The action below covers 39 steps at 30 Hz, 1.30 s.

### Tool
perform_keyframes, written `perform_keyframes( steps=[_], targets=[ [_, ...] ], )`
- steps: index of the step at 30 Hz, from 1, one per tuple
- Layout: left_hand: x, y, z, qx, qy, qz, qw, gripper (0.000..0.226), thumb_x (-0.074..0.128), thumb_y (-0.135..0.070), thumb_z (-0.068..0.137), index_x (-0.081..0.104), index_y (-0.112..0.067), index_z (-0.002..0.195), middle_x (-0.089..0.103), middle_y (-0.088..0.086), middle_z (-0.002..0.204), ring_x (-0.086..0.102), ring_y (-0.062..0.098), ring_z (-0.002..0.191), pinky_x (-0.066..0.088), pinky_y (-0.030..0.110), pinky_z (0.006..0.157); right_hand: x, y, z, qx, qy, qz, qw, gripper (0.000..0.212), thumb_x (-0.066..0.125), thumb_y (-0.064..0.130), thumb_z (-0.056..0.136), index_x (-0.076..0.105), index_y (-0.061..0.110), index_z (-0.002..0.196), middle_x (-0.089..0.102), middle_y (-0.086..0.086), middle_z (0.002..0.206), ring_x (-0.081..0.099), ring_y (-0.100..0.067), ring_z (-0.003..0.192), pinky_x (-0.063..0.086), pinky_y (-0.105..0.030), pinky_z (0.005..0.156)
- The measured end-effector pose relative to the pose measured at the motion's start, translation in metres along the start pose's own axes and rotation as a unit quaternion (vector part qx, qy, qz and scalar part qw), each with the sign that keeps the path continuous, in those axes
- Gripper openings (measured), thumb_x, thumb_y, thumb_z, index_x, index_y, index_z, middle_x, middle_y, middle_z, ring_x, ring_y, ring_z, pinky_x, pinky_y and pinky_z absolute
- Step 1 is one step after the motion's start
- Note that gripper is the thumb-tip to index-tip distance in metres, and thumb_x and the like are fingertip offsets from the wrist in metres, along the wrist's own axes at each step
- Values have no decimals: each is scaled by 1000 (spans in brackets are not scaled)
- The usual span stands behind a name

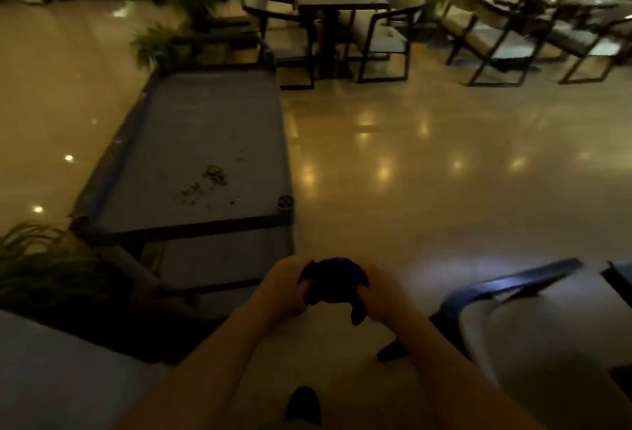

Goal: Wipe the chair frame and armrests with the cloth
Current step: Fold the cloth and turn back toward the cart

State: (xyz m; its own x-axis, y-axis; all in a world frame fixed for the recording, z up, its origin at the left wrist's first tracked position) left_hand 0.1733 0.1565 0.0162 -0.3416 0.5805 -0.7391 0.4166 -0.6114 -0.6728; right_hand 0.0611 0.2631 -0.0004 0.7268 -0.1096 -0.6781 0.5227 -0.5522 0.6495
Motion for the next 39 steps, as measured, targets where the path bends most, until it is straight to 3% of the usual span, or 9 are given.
perform_keyframes(
  steps=[3,5,10,16,18,22,28,33,39],
  targets=[
    [-44,32,11,-16,-39,-24,999,23,56,-15,85,46,-33,76,53,-12,70,52,6,62,38,19,52,-1,43,40,-23,-7,-4,1000,31,49,8,95,57,9,124,64,-13,117,61,-28,104,42,-28,80],
    [-63,47,18,-28,-57,-32,997,6,54,-22,83,50,-22,80,54,-4,73,53,16,63,39,27,53,-2,65,67,-32,2,-15,999,32,50,8,93,56,9,124,64,-12,117,61,-28,108,45,-30,86],
    [-93,76,27,-55,-137,-39,988,11,62,-17,88,57,-9,93,63,9,86,59,23,73,50,41,62,-1,112,118,-94,40,-70,992,13,53,0,86,63,-2,94,67,-25,87,65,-38,79,45,-33,60],
    [-131,109,70,-98,-219,-32,970,10,61,-24,93,57,-16,98,62,3,88,58,17,73,51,32,62,-14,159,197,-192,49,-76,977,20,52,-6,87,57,10,76,59,-6,67,51,-5,56,40,-3,52],
    [-138,127,88,-128,-228,-34,965,12,61,-25,92,56,-16,100,63,1,91,60,18,77,53,30,64,-12,172,231,-226,64,-93,968,25,51,-8,86,56,10,70,59,-10,66,52,-6,56,39,-2,53],
    [-141,164,116,-208,-260,-54,941,13,60,-31,93,50,-25,99,54,-10,89,57,11,76,48,17,61,-4,200,300,-301,97,-137,939,18,52,-1,86,50,17,80,48,8,66,45,-6,57,32,-13,47],
    [-125,202,149,-388,-304,-79,866,17,57,-32,94,50,-17,91,56,-1,83,54,7,67,42,21,54,32,217,390,-395,234,-246,854,14,51,14,91,50,14,105,61,-9,89,59,-29,75,52,-40,64],
    [-99,200,154,-512,-311,-115,793,11,58,-26,94,55,-16,94,58,1,90,57,11,78,45,23,64,67,223,411,-453,355,-337,745,5,53,15,89,53,15,94,54,-10,97,55,-30,86,41,-35,67],
    [-85,186,160,-604,-328,-68,723,16,62,-22,89,59,-12,101,56,7,102,51,25,100,39,34,79,80,224,416,-511,420,-383,645,17,53,13,88,61,10,103,58,-12,105,58,-31,94,51,-41,78]
  ],
)
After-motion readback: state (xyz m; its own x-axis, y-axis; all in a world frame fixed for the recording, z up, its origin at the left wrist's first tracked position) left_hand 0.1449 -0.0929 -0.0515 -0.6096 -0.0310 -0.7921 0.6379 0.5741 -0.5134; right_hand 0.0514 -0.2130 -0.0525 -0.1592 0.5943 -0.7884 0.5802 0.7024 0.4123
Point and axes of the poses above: each hand's wrist, its own z-axis towards the middle knuckle, its own x-axis out of the palm, y = z × x, the point moved 10 cm from there along z, towards the middle knuckle
